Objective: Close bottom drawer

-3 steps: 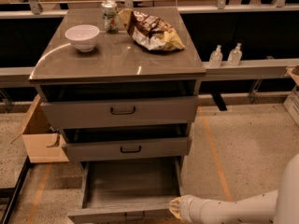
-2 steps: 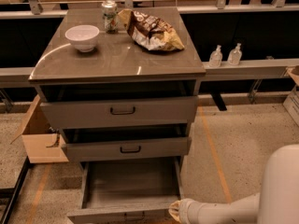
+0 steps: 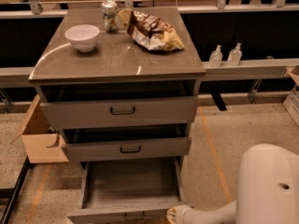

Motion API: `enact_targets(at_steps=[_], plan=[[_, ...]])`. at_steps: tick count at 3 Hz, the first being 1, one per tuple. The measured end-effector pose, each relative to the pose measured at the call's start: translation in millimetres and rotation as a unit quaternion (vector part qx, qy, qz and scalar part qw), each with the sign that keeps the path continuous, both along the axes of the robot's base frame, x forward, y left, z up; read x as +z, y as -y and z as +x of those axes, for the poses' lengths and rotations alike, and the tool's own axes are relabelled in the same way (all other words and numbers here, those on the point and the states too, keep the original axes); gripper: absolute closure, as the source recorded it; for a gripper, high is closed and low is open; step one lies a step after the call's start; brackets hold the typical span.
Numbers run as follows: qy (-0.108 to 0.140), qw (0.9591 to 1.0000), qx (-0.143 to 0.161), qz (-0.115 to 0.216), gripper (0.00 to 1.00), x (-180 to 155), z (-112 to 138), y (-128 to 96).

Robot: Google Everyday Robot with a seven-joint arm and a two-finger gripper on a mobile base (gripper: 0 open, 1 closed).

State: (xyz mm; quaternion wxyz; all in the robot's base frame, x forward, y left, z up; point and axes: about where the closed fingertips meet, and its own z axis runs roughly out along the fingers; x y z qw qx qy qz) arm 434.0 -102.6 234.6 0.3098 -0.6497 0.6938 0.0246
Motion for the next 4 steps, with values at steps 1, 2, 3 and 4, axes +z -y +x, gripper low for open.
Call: enact_targets(at_steps=[1, 2, 3, 4], plan=[[0.015, 0.9998, -0.007, -0.008, 1.00, -23.8, 1.3, -3.6], [0.038, 0.9988, -0.026, -0.016, 1.00, -39.3, 4.1, -2.1], [0.063, 0.9969, -0.038, -0.028, 1.00, -53.1, 8.5, -2.2], [0.091, 0.9937, -0.051, -0.040, 1.00, -62.4, 21.5, 0.4]])
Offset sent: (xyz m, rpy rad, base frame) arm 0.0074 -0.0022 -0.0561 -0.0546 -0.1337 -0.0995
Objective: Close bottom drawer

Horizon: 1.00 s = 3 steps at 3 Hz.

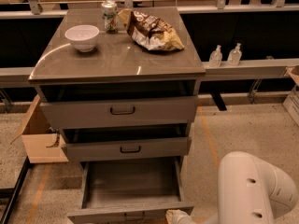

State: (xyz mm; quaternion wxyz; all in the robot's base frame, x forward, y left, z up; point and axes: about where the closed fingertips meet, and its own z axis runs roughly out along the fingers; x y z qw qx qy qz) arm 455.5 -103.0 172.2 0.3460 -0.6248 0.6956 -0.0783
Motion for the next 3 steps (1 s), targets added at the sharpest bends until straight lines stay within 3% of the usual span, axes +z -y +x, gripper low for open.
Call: enact_targets(at_steps=[3], plan=[[0.094, 0.9951, -0.023, -0.019, 1.00, -6.4, 81.0, 5.2]])
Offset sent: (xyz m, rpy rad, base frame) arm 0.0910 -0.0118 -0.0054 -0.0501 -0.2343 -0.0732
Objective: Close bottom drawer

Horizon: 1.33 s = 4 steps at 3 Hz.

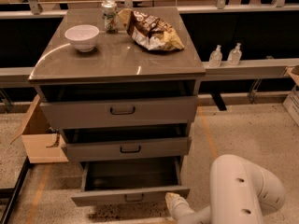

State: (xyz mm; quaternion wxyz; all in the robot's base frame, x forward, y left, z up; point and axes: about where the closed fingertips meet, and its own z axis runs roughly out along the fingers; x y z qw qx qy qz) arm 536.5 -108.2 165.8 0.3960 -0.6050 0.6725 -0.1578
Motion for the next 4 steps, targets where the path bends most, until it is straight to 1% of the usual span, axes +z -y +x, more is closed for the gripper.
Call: enact_targets(at_steps=[1, 2, 4], plan=[[0.013, 0.9999, 0.006, -0.002, 1.00, -6.4, 29.4, -4.6], [0.020, 0.9996, 0.016, -0.006, 1.00, -10.9, 58.9, -9.7], [0.024, 0.9982, 0.051, -0.017, 1.00, -15.3, 112.7, -25.9]])
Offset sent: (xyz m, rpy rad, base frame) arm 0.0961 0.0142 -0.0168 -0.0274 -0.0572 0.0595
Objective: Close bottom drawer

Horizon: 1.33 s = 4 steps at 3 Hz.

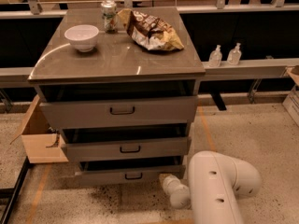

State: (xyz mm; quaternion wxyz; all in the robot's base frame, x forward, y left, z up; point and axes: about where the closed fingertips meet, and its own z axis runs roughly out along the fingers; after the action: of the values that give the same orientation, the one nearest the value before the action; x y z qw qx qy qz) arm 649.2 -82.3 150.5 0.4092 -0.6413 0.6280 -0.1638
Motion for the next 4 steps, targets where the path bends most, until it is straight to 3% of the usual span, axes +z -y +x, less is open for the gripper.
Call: enact_targets(at_steps=[2, 3, 4], plan=[[-0.007, 0.9996, 0.023, -0.016, 1.00, -2.9, 31.4, -6.9], [-0.037, 0.9989, 0.027, 0.005, 1.00, 6.1, 13.8, -6.6], [-0.082, 0.9953, 0.033, 0.040, 1.00, 21.1, -16.0, -7.3]])
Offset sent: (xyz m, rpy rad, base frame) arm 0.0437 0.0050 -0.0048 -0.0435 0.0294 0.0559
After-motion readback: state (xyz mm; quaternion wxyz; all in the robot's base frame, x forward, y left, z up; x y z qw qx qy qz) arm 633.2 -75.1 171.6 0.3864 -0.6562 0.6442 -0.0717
